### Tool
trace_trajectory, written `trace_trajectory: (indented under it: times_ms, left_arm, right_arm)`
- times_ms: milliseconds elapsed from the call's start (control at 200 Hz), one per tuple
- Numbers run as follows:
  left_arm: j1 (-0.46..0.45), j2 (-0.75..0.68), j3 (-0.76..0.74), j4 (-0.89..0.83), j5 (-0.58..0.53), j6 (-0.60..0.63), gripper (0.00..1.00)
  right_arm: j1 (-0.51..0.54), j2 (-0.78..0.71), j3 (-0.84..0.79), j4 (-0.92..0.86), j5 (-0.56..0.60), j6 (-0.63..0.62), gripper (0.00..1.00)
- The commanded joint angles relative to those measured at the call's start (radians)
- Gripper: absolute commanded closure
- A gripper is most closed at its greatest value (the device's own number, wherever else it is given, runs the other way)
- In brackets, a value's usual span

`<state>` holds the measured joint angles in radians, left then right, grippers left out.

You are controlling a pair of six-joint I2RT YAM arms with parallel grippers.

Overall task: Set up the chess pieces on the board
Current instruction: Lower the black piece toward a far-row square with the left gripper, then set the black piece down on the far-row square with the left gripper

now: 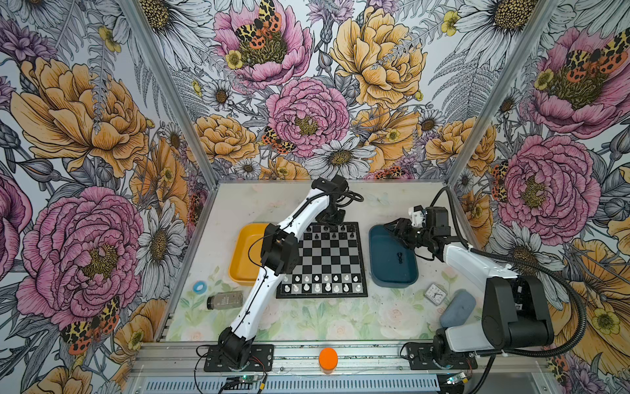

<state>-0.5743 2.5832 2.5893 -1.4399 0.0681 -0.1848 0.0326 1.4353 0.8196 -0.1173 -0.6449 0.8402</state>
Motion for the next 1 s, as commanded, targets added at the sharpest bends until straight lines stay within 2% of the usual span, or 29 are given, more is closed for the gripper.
trace_trajectory:
  times_ms: [0,625,996]
  left_arm:
    - [0.01,0.026,0.031,0.006,-0.011,-0.013,1.0]
    - [0.012,0.035,0.031,0.006,-0.012,-0.015,1.0]
    - [0.011,0.035,0.031,0.007,-0.008,-0.015,0.86]
  right_arm:
    - [-0.007,0.01,0.0,0.033,-0.007,0.002,0.44]
    - [-0.008,0.013,-0.007,0.037,-0.009,0.002,0.44]
    - [-0.011,0.016,-0.008,0.042,-0.01,0.003,0.44]
